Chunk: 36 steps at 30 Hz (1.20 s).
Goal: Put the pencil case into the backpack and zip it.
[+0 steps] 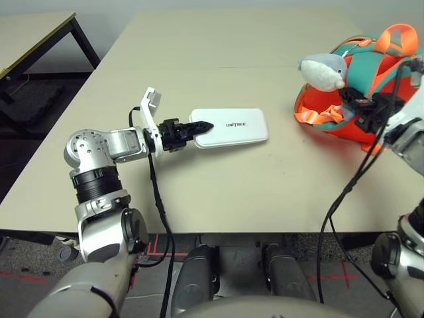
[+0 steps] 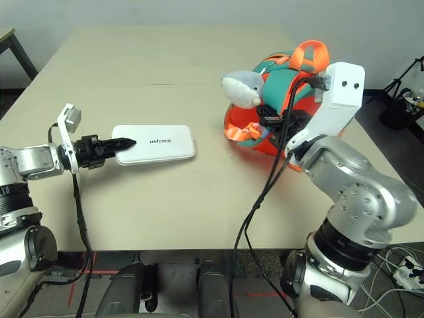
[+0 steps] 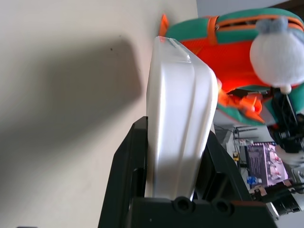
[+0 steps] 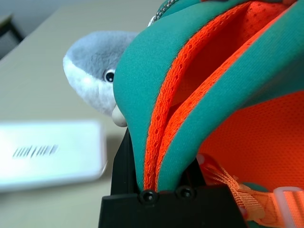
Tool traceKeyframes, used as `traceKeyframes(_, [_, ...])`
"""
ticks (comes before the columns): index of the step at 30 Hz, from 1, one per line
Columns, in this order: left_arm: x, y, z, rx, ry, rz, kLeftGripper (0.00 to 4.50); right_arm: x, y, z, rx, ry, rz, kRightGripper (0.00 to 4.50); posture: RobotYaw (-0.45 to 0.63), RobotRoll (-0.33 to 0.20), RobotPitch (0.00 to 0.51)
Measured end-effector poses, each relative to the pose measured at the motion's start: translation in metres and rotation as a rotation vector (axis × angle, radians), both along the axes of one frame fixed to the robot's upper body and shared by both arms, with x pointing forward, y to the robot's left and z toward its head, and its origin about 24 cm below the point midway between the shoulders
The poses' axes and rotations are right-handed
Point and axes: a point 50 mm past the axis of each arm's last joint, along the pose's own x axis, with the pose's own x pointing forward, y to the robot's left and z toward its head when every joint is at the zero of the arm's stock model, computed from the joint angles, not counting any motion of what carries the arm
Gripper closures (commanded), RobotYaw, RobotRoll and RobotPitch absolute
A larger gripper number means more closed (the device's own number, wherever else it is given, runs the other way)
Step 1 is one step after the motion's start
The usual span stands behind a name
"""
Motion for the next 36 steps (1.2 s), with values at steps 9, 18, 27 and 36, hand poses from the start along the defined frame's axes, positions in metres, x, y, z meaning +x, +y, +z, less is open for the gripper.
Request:
traceKeyframes(9, [0.012, 0.004, 0.001, 0.022, 0.009, 0.004, 3.15, -0.040, -0.013, 0.004, -0.125, 0.078, 0.168, 4.32, -0.21, 0.000, 0.102])
traceKeyframes(18, [0.019, 0.000, -0.002, 0.030, 0.013, -0.025, 3.15, -0.083, -0.008, 0.007, -0.129, 0.254, 0.220, 4.32, -0.26, 0.000, 0.093])
traceKeyframes(27, [0.020, 0.000, -0.002, 0.019, 0.006, -0.033, 3.15, -0.099, -0.007, 0.010, -0.129, 0.269, 0.281, 4.32, -0.24, 0.000, 0.089])
traceKeyframes(36, [0.013, 0.017, 0.056, 0.034, -0.315, -0.069, 3.15, -0.094, -0.007, 0.001, -0.134, 0.300, 0.255, 4.32, -0.13, 0.000, 0.101])
